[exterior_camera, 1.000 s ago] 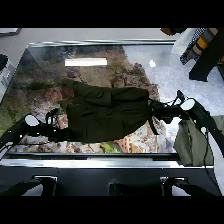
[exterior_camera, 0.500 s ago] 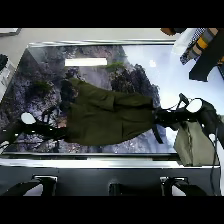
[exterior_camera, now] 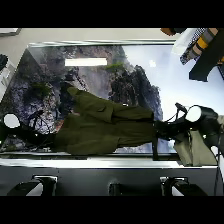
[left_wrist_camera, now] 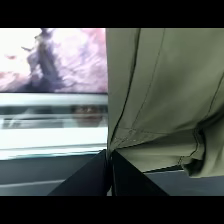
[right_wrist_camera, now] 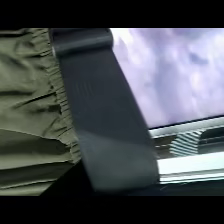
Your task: Fold the clothes and pants, and hang the long-sleeved shirts on hangers.
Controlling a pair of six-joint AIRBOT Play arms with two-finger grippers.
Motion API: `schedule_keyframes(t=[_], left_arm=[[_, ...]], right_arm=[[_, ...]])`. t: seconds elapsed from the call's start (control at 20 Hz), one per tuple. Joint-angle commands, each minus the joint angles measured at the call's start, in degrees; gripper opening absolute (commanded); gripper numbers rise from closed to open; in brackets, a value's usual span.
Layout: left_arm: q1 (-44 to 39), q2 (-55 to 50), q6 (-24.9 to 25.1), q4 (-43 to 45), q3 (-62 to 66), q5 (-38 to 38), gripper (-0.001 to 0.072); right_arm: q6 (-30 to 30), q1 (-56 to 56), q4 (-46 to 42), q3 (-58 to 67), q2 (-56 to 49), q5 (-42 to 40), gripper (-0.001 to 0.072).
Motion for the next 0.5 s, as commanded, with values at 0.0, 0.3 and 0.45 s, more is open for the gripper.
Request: schedule_keyframes(t=[0.0, 0.3, 0.45], left_arm=[[0.1, 0.3, -1.0, 4.8, 0.1, 0.3, 0.0018], [0.3, 0.5, -1.1, 3.5, 0.5, 5.4, 0.0587], [0.3, 0.5, -1.1, 2.4, 1.2, 10.1, 0.0587]], right_arm=[[5.6, 4.6, -3.4, -3.5, -0.1, -3.8, 0.0058], [7.2, 4.7, -4.4, 1.4, -0.2, -0.8, 0.0486], [9.0, 4.7, -4.8, 9.1, -0.3, -2.8, 0.0486]])
